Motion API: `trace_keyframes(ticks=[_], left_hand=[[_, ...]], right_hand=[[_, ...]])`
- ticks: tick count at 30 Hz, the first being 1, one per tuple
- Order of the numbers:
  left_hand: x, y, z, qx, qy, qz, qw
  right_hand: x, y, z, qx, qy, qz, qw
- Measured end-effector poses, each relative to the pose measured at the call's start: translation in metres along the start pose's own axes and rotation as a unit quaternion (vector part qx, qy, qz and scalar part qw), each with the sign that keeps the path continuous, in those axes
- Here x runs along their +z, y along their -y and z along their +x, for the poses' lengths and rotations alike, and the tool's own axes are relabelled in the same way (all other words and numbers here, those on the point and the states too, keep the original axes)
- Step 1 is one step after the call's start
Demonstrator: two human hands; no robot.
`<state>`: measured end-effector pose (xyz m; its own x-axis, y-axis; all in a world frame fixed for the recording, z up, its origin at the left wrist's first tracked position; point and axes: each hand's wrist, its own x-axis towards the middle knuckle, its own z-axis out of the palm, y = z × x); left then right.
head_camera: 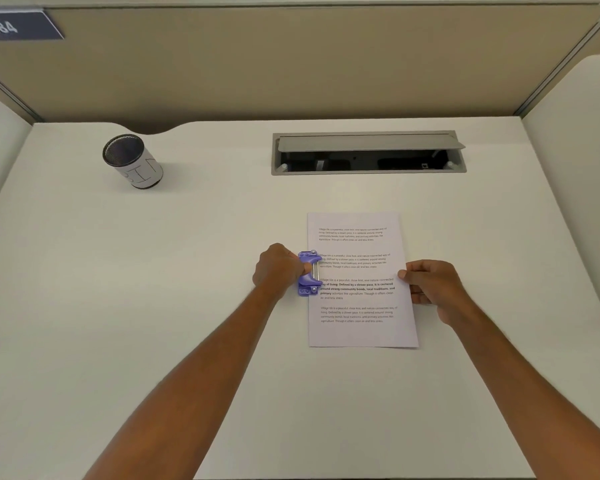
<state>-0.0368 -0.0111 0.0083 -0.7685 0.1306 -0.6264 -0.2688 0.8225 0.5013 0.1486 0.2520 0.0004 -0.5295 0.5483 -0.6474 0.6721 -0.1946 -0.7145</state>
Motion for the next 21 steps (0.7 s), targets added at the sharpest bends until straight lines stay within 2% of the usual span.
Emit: trace_keyframes(ticks=[10,14,21], left_hand=[[-0.004,-0.013,-0.007,-0.019,0.014,-0.009,1.000],[-0.002,-0.009,-0.006,0.000,0.025,-0.080,0.996],[0.000,0.004,-0.017,0.025,-0.071,-0.180,0.981]], right_hand=[[0.007,-0.002,-0.008,-0.017,-0.016,0.008,1.000],[0.004,-0.003,-0.011,-0.017,0.006,0.030,0.999],[-0.007,-0.004,-0.016,-0.032,0.020,0.053,0.998]])
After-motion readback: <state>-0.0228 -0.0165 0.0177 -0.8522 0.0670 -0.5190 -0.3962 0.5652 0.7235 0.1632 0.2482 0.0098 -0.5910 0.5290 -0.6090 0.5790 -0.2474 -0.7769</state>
